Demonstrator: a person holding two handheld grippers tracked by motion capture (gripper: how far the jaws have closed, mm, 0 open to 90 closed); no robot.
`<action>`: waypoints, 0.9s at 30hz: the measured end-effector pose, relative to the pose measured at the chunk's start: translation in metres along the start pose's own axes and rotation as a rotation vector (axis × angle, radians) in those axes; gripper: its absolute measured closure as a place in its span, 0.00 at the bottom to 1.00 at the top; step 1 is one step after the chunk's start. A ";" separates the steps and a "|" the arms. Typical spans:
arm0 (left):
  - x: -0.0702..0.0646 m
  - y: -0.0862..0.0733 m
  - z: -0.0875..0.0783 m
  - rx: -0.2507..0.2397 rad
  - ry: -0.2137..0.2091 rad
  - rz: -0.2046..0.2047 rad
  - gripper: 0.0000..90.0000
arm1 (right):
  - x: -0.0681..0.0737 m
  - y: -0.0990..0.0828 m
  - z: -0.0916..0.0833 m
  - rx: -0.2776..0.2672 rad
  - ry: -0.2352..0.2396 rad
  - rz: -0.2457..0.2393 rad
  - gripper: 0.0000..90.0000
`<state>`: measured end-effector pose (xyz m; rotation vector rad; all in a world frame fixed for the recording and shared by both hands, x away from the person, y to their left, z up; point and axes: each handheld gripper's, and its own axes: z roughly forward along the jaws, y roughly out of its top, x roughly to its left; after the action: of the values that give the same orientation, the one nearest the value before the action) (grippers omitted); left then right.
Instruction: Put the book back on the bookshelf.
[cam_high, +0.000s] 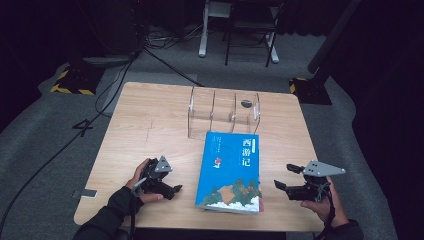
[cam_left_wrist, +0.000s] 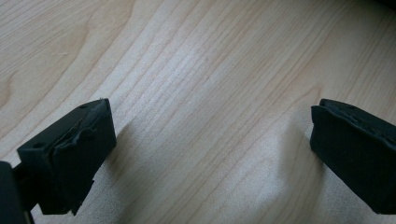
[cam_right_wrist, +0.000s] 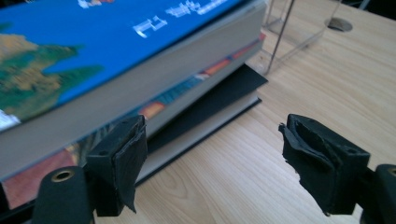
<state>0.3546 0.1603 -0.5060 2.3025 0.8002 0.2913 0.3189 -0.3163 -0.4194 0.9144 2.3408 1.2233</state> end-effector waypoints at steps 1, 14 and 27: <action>0.000 0.000 0.000 0.001 -0.001 0.002 0.01 | 0.002 0.003 -0.001 -0.004 0.010 -0.001 0.25; -0.001 0.006 0.005 0.000 -0.021 0.017 0.01 | 0.026 0.024 0.001 0.005 0.042 -0.039 0.26; -0.001 0.008 0.007 0.001 -0.033 0.035 0.01 | 0.041 0.045 0.025 0.049 0.125 -0.065 0.26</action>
<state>0.3605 0.1508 -0.5060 2.3181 0.7440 0.2681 0.3203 -0.2547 -0.3964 0.7918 2.4871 1.2358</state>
